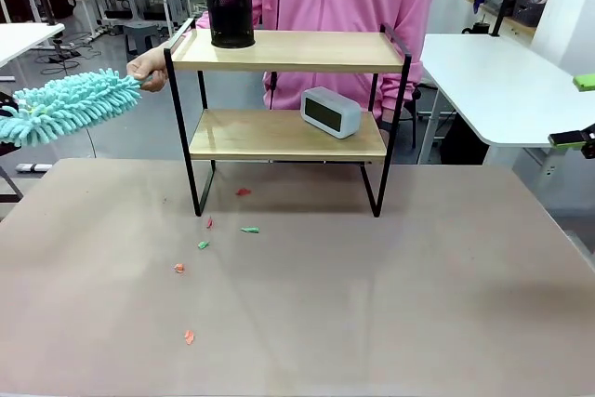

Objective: Clean the shelf.
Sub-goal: Hand the Duster back to the human.

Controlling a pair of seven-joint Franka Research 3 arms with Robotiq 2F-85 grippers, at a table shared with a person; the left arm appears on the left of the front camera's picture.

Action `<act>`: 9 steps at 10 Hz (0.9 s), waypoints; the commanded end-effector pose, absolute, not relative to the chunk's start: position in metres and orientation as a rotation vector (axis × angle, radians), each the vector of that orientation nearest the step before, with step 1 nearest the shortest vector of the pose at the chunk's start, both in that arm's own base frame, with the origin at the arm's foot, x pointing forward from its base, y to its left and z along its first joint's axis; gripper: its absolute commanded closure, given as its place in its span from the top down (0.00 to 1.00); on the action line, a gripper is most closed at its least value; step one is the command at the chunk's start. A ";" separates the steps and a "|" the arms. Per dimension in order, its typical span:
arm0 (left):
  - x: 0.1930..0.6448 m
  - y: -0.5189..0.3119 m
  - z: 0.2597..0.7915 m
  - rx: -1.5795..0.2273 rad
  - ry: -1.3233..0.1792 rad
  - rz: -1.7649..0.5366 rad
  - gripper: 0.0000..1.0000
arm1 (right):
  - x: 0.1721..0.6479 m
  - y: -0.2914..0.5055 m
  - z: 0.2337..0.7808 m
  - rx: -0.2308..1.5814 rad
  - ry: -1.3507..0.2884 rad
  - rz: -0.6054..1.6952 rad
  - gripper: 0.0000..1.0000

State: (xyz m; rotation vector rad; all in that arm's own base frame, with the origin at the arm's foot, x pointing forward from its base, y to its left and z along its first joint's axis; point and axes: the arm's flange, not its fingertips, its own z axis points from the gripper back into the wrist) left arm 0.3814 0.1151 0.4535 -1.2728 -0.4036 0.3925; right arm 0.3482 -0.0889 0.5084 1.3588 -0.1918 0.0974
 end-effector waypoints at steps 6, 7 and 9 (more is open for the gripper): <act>0.382 0.113 0.456 -1.242 -0.405 0.406 1.00 | 0.350 -0.091 0.511 1.365 -0.205 0.123 1.00; 0.381 0.115 0.457 -1.242 -0.400 0.417 1.00 | 0.350 -0.091 0.511 1.365 -0.205 0.123 1.00; 0.376 0.119 0.452 -1.272 -0.358 0.415 1.00 | 0.350 -0.091 0.511 1.365 -0.205 0.123 1.00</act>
